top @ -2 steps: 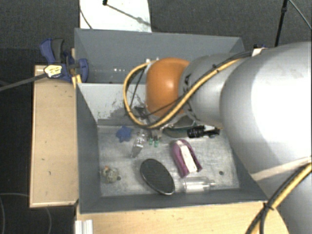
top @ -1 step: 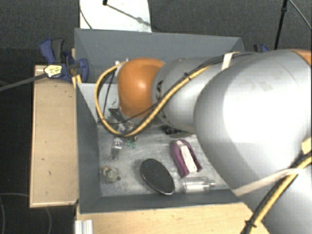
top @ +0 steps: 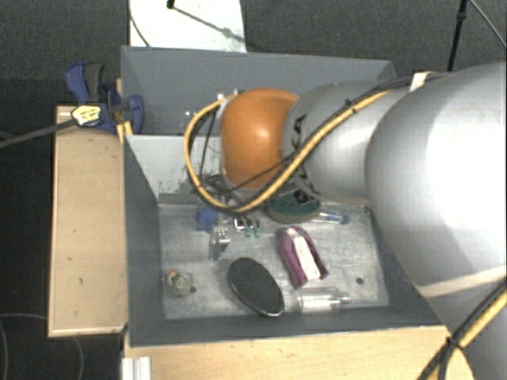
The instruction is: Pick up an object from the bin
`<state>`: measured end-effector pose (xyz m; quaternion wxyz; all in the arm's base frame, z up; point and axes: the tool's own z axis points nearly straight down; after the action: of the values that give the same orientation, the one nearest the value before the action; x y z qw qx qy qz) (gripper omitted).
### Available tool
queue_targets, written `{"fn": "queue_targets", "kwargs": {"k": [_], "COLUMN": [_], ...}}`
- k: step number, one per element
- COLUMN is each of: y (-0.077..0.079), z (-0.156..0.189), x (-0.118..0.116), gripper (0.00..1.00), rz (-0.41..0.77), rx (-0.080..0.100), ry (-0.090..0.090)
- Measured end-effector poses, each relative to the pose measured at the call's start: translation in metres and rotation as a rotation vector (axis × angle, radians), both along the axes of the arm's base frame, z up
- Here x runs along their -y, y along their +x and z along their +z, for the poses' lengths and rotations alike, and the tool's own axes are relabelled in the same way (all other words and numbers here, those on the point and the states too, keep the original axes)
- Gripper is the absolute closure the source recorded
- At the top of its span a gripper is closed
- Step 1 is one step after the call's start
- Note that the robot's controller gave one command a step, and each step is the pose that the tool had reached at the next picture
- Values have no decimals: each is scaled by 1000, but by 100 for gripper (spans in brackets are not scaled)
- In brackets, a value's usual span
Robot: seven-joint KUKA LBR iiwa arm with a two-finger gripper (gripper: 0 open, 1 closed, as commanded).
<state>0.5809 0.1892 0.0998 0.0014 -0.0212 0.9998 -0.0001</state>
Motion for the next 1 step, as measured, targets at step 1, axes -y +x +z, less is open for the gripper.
{"fn": "queue_targets", "kwargs": {"k": [1], "y": [13], "z": [-28], "x": [40], "gripper": [0], "rz": [204], "rx": [0], "ry": [1]}}
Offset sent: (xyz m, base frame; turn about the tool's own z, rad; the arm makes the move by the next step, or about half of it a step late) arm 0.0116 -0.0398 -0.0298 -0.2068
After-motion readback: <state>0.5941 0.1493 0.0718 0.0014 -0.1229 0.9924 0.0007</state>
